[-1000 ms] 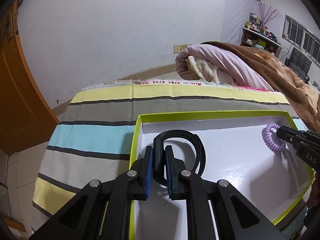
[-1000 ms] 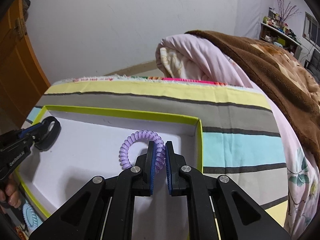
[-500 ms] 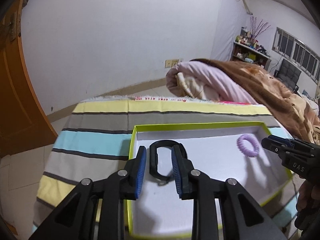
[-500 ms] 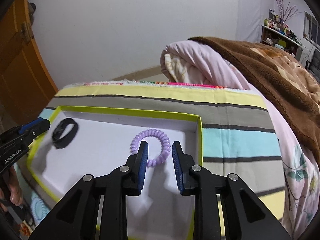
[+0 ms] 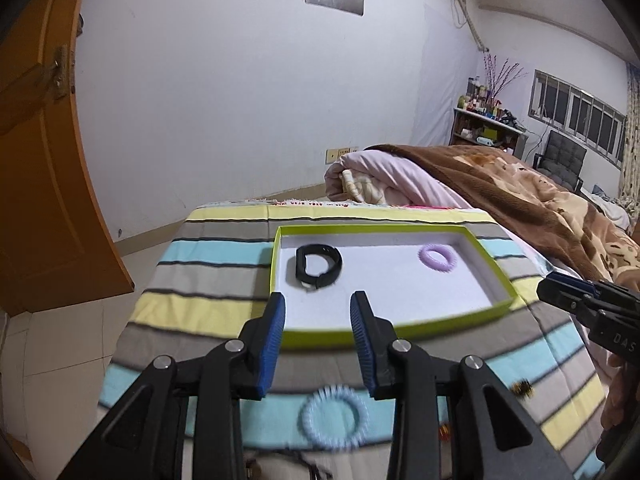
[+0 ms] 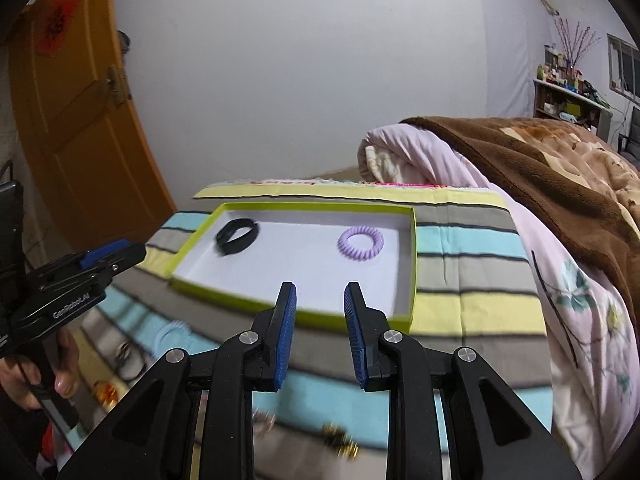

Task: Organize jewelry
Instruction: 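Lift both open tools out of the green box, then grasp the dark beaded pendant with the right tool while the left tool grasps the red knot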

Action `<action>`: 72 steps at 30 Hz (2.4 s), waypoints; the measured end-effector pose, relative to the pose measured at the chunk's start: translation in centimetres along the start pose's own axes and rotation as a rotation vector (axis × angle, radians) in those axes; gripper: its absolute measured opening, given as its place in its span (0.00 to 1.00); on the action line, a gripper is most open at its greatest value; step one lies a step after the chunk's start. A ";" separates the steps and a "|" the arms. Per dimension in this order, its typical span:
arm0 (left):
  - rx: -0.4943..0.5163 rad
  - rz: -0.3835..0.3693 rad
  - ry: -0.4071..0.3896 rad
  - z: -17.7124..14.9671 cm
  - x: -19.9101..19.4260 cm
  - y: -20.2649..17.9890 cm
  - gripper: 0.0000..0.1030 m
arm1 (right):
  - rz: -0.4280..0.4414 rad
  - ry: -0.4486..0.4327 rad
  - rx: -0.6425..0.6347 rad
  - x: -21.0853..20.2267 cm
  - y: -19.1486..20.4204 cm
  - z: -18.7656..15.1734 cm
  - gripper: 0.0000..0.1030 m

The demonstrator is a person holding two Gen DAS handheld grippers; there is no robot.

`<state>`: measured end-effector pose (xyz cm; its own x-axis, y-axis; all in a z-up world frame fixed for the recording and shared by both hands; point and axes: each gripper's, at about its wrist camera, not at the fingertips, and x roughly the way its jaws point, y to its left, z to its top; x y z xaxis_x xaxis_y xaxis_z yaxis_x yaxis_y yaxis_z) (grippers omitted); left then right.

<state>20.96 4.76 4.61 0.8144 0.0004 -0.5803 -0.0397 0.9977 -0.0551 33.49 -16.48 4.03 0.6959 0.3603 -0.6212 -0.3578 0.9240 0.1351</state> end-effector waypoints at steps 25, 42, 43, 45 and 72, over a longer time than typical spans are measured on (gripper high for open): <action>-0.006 -0.038 -0.021 -9.6 -9.4 -0.3 0.34 | 0.050 0.043 -0.017 -8.6 2.2 -12.4 0.25; -0.008 -0.011 -0.010 -12.3 -11.0 0.5 0.34 | 0.061 0.054 -0.105 -9.5 4.5 -14.6 0.25; -0.008 -0.006 -0.006 -12.3 -10.8 0.6 0.34 | 0.064 0.058 -0.107 -9.3 4.6 -14.6 0.25; -0.014 -0.004 0.005 -12.5 -10.4 1.0 0.34 | 0.067 0.065 -0.115 -9.0 4.7 -14.7 0.25; -0.083 0.025 0.160 -13.4 -4.3 2.4 0.39 | 0.090 0.168 -0.255 -4.5 5.0 -14.2 0.26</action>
<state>9.59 6.23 -3.94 0.7107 0.0079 -0.7035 -0.1121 0.9884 -0.1022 19.77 -15.33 -3.46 0.5493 0.3934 -0.7372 -0.5725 0.8198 0.0109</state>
